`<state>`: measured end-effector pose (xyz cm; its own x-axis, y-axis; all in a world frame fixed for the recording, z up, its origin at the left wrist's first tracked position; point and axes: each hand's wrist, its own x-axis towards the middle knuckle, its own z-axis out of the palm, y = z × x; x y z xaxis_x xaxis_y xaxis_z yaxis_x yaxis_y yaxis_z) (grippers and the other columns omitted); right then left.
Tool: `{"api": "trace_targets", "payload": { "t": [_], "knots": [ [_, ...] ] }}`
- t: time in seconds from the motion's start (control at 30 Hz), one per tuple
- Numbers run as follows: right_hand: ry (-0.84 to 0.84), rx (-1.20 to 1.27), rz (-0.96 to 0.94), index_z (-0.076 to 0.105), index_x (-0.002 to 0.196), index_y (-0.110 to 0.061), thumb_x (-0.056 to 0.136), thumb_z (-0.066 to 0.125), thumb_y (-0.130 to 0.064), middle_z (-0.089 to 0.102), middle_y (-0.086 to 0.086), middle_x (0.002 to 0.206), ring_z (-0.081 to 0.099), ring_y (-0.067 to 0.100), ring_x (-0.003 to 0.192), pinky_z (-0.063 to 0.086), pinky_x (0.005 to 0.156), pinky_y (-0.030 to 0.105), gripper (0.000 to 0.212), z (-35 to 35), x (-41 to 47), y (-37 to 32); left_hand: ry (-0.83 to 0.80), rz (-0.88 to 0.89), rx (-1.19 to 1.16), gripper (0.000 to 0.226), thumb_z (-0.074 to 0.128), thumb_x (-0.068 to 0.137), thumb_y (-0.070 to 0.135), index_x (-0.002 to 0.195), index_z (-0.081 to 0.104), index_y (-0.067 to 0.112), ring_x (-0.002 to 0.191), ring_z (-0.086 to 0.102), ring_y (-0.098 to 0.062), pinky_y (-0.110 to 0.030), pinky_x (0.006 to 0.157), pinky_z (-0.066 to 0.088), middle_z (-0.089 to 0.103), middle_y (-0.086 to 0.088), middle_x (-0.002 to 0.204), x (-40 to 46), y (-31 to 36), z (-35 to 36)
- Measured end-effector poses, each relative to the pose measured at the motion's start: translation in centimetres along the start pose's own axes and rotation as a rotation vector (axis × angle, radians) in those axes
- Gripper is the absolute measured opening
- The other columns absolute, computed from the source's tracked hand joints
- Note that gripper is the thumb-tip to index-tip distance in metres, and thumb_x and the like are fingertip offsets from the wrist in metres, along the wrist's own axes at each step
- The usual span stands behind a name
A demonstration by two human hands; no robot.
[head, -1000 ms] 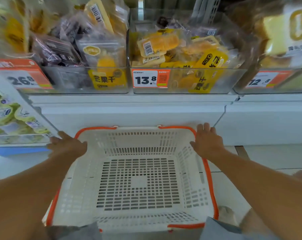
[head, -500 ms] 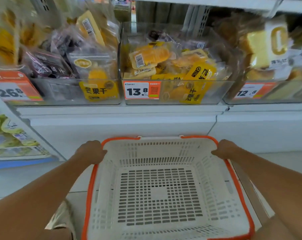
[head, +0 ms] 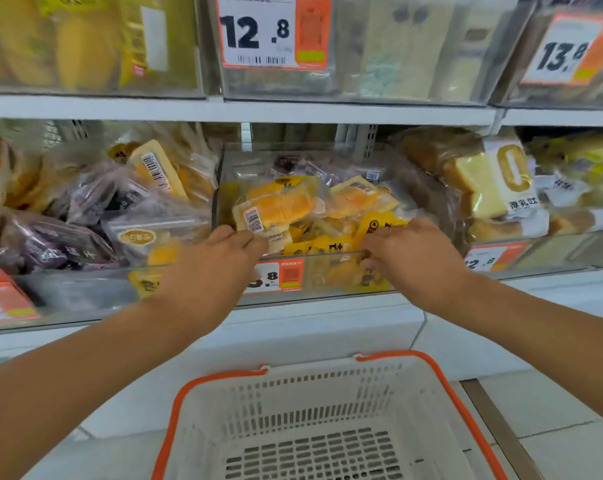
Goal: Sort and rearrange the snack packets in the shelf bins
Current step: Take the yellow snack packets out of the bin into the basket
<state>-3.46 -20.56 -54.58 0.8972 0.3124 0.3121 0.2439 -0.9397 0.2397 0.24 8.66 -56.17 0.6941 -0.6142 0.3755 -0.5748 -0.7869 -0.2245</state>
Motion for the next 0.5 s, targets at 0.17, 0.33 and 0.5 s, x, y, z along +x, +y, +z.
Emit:
{"api": "trace_targets", "payload": {
  "t": [0.17, 0.33, 0.5],
  "knots": [
    [-0.144, 0.238, 0.057, 0.067, 0.076, -0.020, 0.092, 0.068, -0.041, 0.064, 0.000, 0.072, 0.058, 0.024, 0.074, 0.050, 0.067, 0.040, 0.027, -1.1, 1.4, 1.4, 0.110, 0.009, -0.090, 0.043, 0.088, 0.070, 0.023, 0.108, 0.068, 0.028, 0.086, 0.058, -0.024, -0.039, 0.055, 0.054, 0.060, 0.003, 0.101, 0.7, 0.0, -0.1],
    [-0.126, 0.273, -0.017, 0.074, 0.076, -0.019, 0.091, 0.070, -0.041, 0.065, 0.002, 0.068, 0.056, 0.021, 0.067, 0.049, 0.062, 0.039, 0.026, -1.6, 1.9, 2.0, 0.047, -0.103, -0.342, 0.016, 0.079, 0.082, 0.026, 0.097, 0.073, 0.026, 0.097, 0.058, -0.018, -0.033, 0.073, 0.047, 0.060, 0.013, 0.094, 2.2, -0.4, -1.4],
    [-0.078, 0.328, -0.042, 0.078, 0.081, -0.025, 0.086, 0.075, -0.040, 0.070, -0.004, 0.069, 0.061, 0.015, 0.066, 0.051, 0.063, 0.036, 0.017, -3.5, 1.3, 2.6, -0.030, -0.112, -0.401, 0.015, 0.079, 0.081, 0.030, 0.091, 0.068, 0.033, 0.091, 0.057, -0.014, -0.037, 0.075, 0.050, 0.056, 0.018, 0.090, 2.2, -0.6, -4.8]
  ]
}}
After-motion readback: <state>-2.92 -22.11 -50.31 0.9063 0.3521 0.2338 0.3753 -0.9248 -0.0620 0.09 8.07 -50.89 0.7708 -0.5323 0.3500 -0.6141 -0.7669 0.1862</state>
